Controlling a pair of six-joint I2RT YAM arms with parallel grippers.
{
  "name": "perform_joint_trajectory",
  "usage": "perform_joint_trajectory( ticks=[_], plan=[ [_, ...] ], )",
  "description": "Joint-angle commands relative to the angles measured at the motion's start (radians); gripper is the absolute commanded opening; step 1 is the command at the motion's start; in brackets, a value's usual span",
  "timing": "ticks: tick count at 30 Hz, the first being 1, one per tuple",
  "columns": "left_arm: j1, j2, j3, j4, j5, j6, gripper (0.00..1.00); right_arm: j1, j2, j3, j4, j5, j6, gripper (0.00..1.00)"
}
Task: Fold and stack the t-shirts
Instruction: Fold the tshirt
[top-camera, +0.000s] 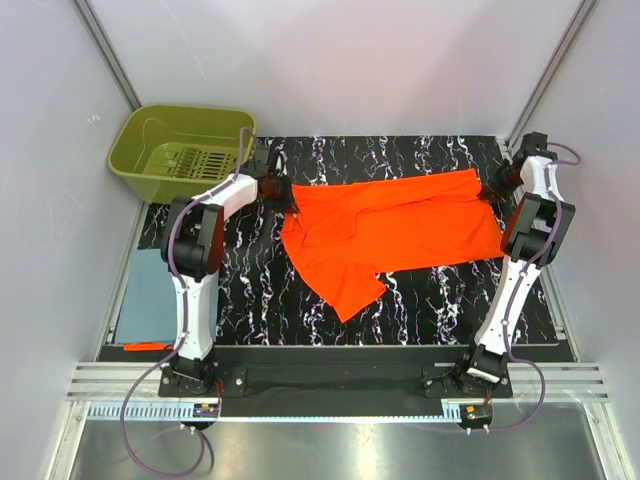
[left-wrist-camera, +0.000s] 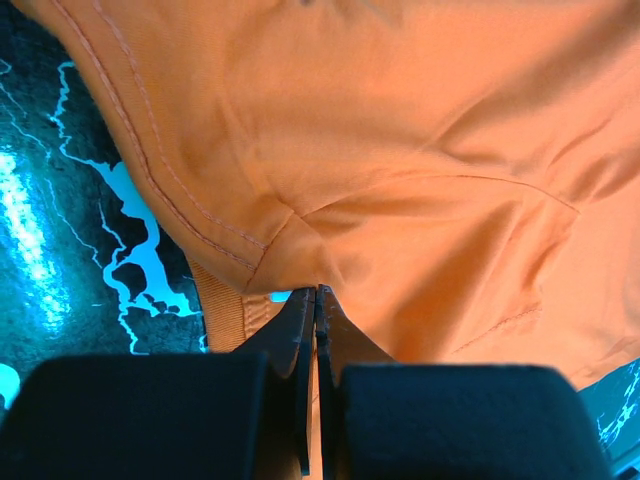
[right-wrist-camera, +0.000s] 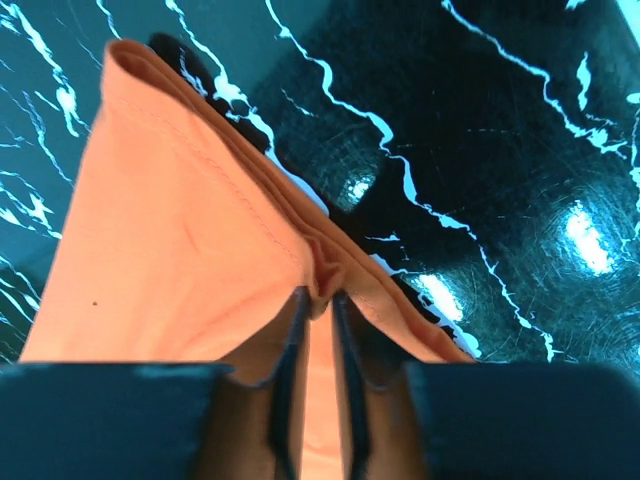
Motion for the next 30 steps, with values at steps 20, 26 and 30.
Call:
perform_joint_trajectory(
  ticks=[20,26,30],
  plan=[
    [0.037,-0.121,-0.049,0.031,-0.074,-0.002,0.0,-0.021,0.005,0.177,-0.033,0.007,0.009,0.07],
    [0.035,-0.129,-0.054,0.031,-0.067,-0.011,0.0,-0.021,0.026,0.187,-0.041,-0.047,0.071,0.07],
    [0.037,-0.136,-0.074,0.031,-0.06,-0.005,0.0,-0.021,0.025,0.157,-0.056,-0.03,0.043,0.09]
  ],
)
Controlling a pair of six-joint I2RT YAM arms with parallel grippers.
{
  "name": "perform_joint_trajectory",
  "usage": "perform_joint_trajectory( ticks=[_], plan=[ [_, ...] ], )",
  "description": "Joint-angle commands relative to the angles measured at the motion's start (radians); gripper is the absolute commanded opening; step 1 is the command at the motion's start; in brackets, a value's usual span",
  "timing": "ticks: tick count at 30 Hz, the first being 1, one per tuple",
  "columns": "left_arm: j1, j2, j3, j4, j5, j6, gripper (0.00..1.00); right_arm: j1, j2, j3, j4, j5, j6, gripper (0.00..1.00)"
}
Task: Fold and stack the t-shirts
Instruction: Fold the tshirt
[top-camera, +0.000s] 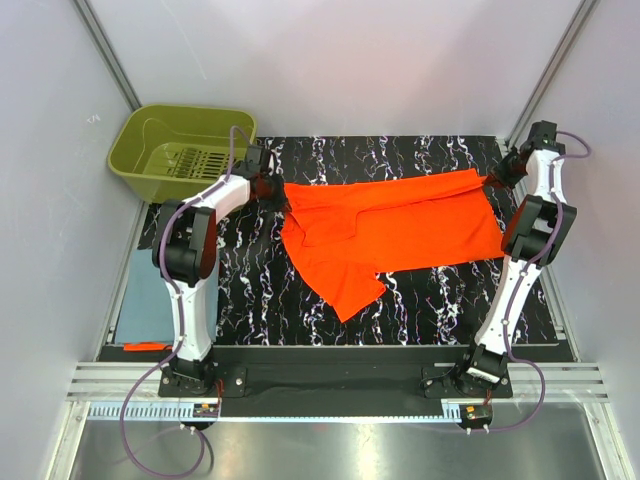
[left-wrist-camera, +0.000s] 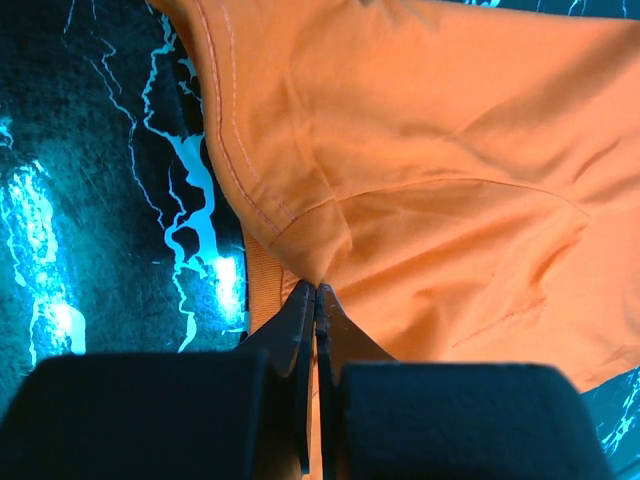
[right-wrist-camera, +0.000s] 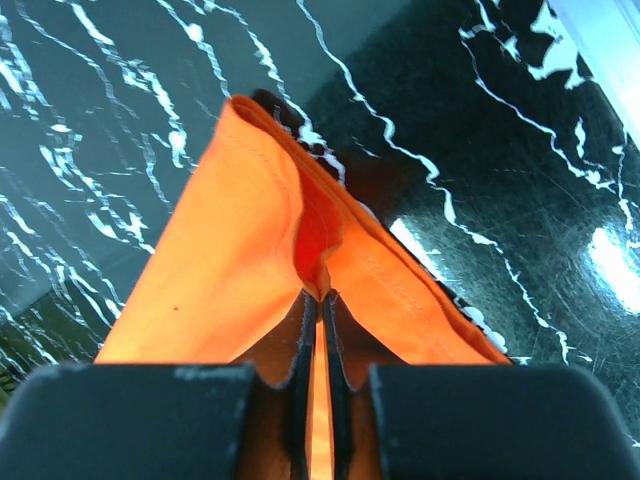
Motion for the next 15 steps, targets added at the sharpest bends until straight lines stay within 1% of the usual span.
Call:
perform_joint_trajectory(
  ticks=[1,4,6,7,9,10,12,15],
  plan=[
    [0.011,-0.065,-0.02,0.025,-0.017,0.003,0.0,-0.013,0.009,0.005,-0.026,0.004,-0.006,0.11],
    [0.011,-0.059,-0.028,0.025,-0.003,0.001,0.0,-0.014,0.007,-0.017,-0.042,0.032,-0.029,0.15],
    [0.011,-0.049,-0.031,0.024,0.014,0.0,0.0,-0.014,0.015,-0.02,-0.06,0.063,-0.041,0.19],
    [0.009,-0.046,-0.036,0.022,0.015,0.001,0.05,-0.016,0.018,-0.019,-0.086,0.076,-0.047,0.22],
    [0.008,-0.06,-0.048,0.021,0.015,0.006,0.1,-0.017,0.017,-0.02,-0.107,0.125,-0.07,0.26],
    [0.005,-0.069,-0.054,0.016,0.011,0.015,0.16,-0.019,0.01,-0.019,-0.123,0.147,-0.08,0.31],
    [0.0,-0.1,-0.065,0.005,-0.009,0.027,0.28,-0.019,-0.006,-0.019,-0.132,0.193,-0.107,0.32],
    [-0.003,-0.137,-0.062,-0.022,-0.018,0.052,0.32,-0.02,-0.022,0.011,-0.146,0.219,-0.127,0.35]
  ],
)
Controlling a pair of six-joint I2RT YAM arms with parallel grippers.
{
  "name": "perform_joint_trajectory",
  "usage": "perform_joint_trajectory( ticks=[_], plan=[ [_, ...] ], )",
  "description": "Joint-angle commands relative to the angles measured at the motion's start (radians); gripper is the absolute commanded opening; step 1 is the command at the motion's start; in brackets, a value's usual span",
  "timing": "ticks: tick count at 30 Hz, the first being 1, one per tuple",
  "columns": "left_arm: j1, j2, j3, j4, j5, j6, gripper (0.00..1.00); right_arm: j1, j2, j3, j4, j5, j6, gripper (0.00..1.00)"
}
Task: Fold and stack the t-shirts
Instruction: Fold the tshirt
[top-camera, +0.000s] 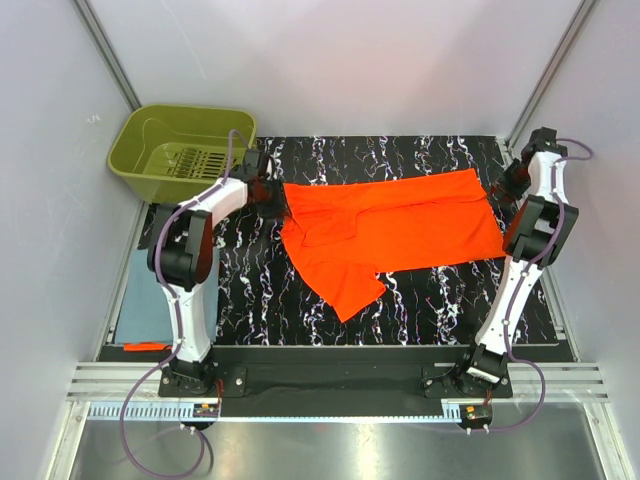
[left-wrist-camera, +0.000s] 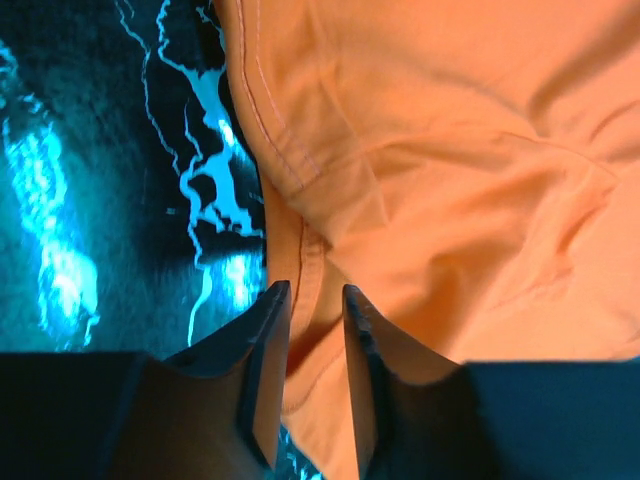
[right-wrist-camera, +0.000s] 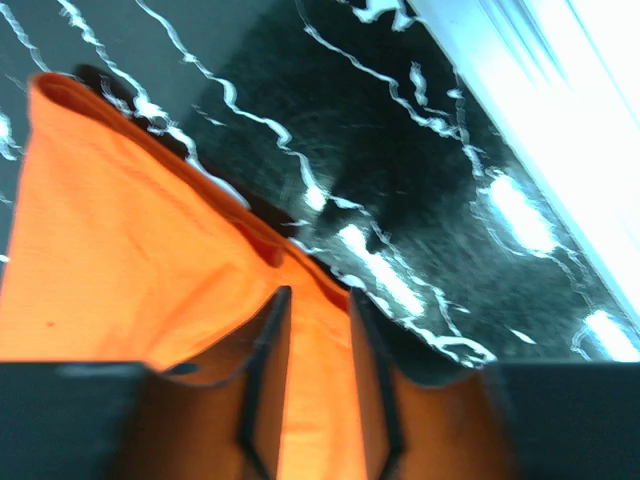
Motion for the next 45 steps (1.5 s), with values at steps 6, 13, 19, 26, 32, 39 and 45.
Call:
perform_joint_trajectory(
  ticks=[6,13,19,26,32,39,45],
  plan=[
    [-0.035,-0.206,-0.015,-0.057,-0.002,0.068,0.42,-0.005,-0.131,-0.045,-0.05,-0.033,0.04,0.6],
    [-0.196,-0.432,-0.255,-0.072,-0.018,0.013,0.47,0.071,-0.475,-0.519,0.089,-0.062,0.085,0.66],
    [-0.293,-0.577,-0.528,0.03,0.017,-0.247,0.54,0.231,-0.742,-0.858,0.192,-0.13,0.114,0.67],
    [-0.313,-0.702,-0.834,0.244,-0.095,-0.556,0.56,0.334,-0.941,-1.152,0.278,-0.19,0.145,0.69],
    [-0.308,-0.665,-0.823,0.273,-0.157,-0.561,0.6,0.334,-1.079,-1.264,0.275,-0.159,0.095,0.69],
    [-0.31,-0.607,-0.836,0.346,-0.154,-0.656,0.58,0.332,-1.104,-1.291,0.257,-0.156,0.082,0.69],
    [-0.314,-0.53,-0.813,0.402,-0.119,-0.697,0.46,0.332,-1.067,-1.265,0.249,-0.133,0.084,0.7]
  ],
)
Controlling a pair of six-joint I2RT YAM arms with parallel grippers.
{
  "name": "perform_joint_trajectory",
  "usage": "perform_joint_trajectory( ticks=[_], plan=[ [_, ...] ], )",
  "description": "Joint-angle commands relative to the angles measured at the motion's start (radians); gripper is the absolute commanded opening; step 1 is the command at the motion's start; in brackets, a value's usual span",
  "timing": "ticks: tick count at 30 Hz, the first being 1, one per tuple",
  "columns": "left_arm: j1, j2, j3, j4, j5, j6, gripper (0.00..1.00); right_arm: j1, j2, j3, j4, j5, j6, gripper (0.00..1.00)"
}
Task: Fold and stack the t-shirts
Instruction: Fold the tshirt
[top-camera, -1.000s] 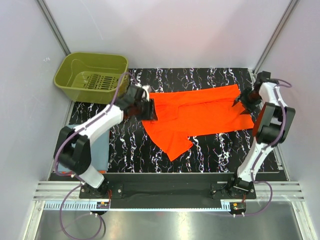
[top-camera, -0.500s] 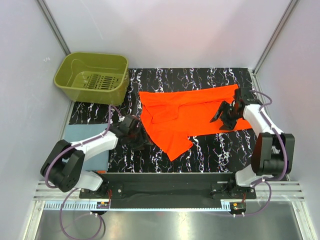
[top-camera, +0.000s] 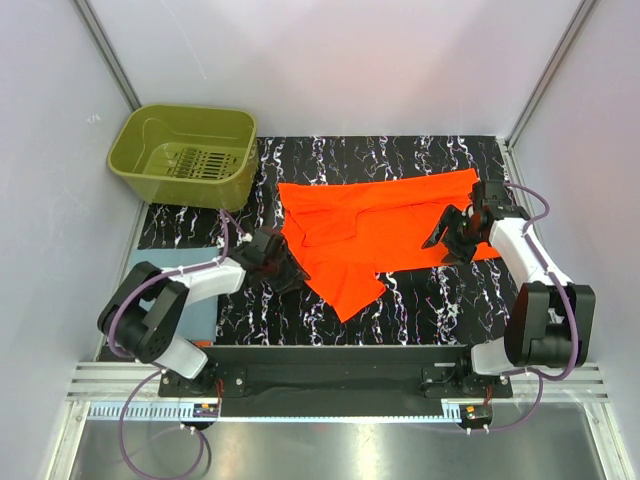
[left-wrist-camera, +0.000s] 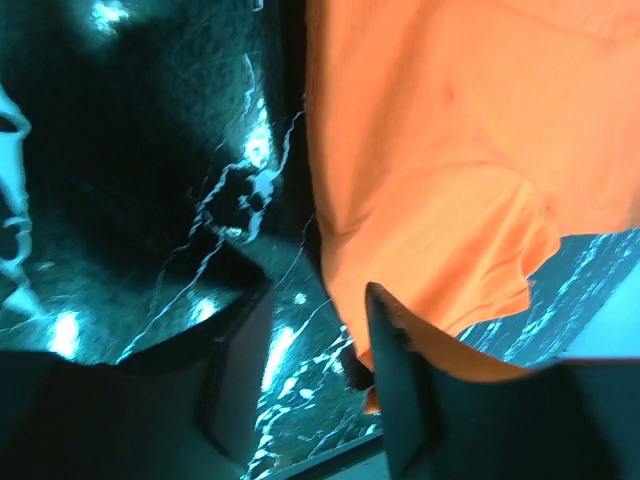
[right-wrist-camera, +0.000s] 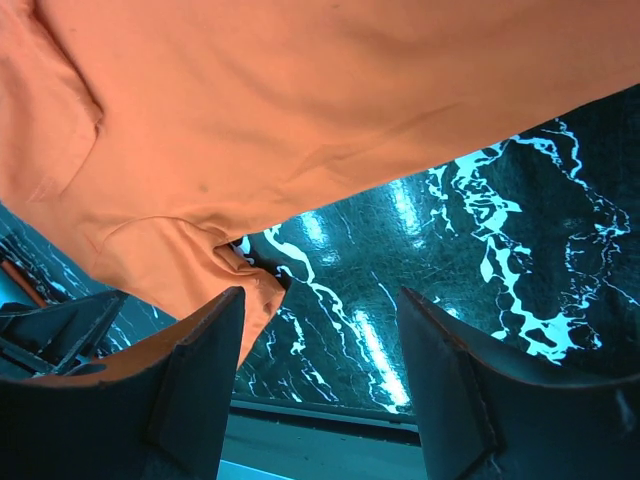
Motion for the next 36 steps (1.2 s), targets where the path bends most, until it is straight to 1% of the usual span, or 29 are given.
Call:
perform_joint_trajectory(
  ticks=[1,4,6,8,9,10,11,13,14,15,16,21,24,33,36],
  plan=[
    [-0.01,0.057,0.041,0.075,0.008,-0.041,0.46,-0.003,0.02,0.031,0.01,0.036,-0.015,0.7],
    [-0.022,0.065,0.037,0.079,0.004,-0.064,0.44,-0.013,0.046,0.051,0.01,0.067,-0.01,0.71],
    [-0.019,0.065,0.011,0.099,0.002,-0.072,0.39,-0.033,0.074,0.06,0.01,0.062,0.008,0.72],
    [-0.01,0.066,0.0,0.11,0.015,-0.061,0.3,-0.093,0.104,0.07,0.012,0.036,0.032,0.71],
    [-0.008,0.065,0.001,0.11,0.016,-0.036,0.23,-0.125,0.114,0.071,0.019,0.03,0.037,0.69],
    [-0.008,0.065,0.004,0.108,0.018,-0.023,0.2,-0.153,0.121,0.071,0.027,0.03,0.042,0.68],
    [-0.004,0.062,0.011,0.102,0.024,-0.011,0.18,-0.214,0.141,0.073,0.03,0.033,0.039,0.67],
    [0.001,0.057,0.014,0.095,0.024,0.02,0.11,-0.265,0.164,0.088,0.044,0.059,0.029,0.65],
    [0.003,0.053,0.012,0.095,0.031,0.027,0.08,-0.309,0.187,0.097,0.048,0.073,0.017,0.65],
    [0.009,0.053,0.012,0.098,0.038,0.047,0.05,-0.326,0.201,0.108,0.051,0.085,0.011,0.65],
    [0.021,0.05,0.014,0.096,0.044,0.06,0.0,-0.346,0.215,0.131,0.053,0.094,0.006,0.65],
    [0.064,0.043,0.037,0.092,0.108,0.158,0.0,-0.461,0.304,0.186,0.058,0.098,-0.018,0.63],
    [0.07,0.04,0.058,0.084,0.136,0.199,0.0,-0.503,0.334,0.208,0.067,0.098,-0.024,0.61],
    [0.069,0.042,0.11,0.079,0.179,0.313,0.0,-0.54,0.39,0.228,0.104,0.139,-0.015,0.56],
    [0.069,0.039,0.112,0.075,0.185,0.319,0.0,-0.541,0.396,0.217,0.128,0.15,-0.021,0.54]
  ],
)
